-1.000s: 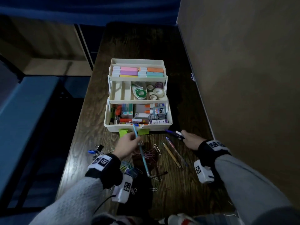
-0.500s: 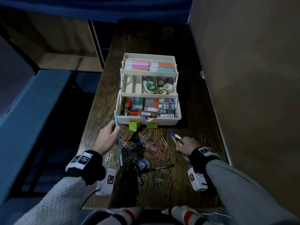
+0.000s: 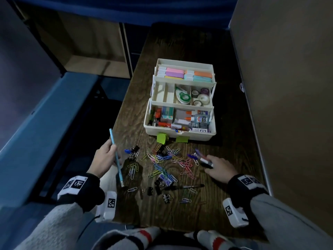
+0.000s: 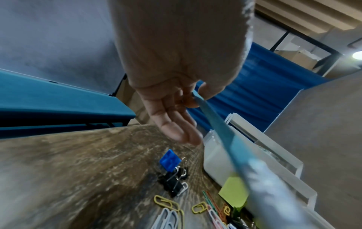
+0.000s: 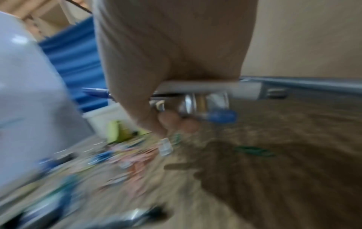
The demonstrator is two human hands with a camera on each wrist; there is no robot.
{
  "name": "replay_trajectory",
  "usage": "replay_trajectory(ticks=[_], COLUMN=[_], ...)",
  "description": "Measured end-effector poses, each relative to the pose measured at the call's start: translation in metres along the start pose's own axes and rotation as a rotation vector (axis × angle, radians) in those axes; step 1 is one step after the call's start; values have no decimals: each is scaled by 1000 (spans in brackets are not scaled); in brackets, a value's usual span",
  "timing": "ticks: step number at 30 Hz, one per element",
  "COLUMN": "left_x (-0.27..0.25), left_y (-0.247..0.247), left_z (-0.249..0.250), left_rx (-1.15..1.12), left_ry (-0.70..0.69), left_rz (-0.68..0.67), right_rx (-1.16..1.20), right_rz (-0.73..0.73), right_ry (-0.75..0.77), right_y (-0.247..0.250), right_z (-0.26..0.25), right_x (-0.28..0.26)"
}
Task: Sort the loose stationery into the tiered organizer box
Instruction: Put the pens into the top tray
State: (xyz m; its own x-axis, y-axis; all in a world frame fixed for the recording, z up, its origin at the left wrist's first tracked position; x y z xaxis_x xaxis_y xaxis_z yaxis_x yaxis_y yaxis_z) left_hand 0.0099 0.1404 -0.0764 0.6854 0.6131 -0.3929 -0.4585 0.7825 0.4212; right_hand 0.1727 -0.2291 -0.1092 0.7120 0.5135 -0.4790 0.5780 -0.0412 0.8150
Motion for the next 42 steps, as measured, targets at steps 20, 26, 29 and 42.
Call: replay_trajectory(ticks=[20, 26, 29, 42], left_x=[19, 36, 45, 59], left_y=[-6, -13, -20, -23], left_z=[-49, -49, -48, -32], left_rx=[204, 184, 280, 196], left_ry=[199, 187, 195, 190], left_rz=[81, 106, 114, 106], right_rx=[-73, 129, 212, 554], right_rz=[-317, -158, -19, 4], right_ry=[278, 192, 179, 222], right_y=[-60, -21, -2, 49], right_z=[-71, -47, -41, -56], right_x=[1, 7, 10, 33])
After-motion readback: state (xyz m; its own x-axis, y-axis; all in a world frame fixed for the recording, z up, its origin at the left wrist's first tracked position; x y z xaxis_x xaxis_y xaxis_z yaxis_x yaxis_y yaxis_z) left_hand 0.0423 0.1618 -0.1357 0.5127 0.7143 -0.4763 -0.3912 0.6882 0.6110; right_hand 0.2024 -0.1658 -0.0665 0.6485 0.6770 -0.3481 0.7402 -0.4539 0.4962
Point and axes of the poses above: each hand's wrist, its own x-axis towards the middle knuckle, its own y-axis out of the back of the hand, z = x × y, the point moved 10 cm from there along x, towards the middle knuckle, and after that the axes turned 8 degrees about y, right-handed, at the moved point
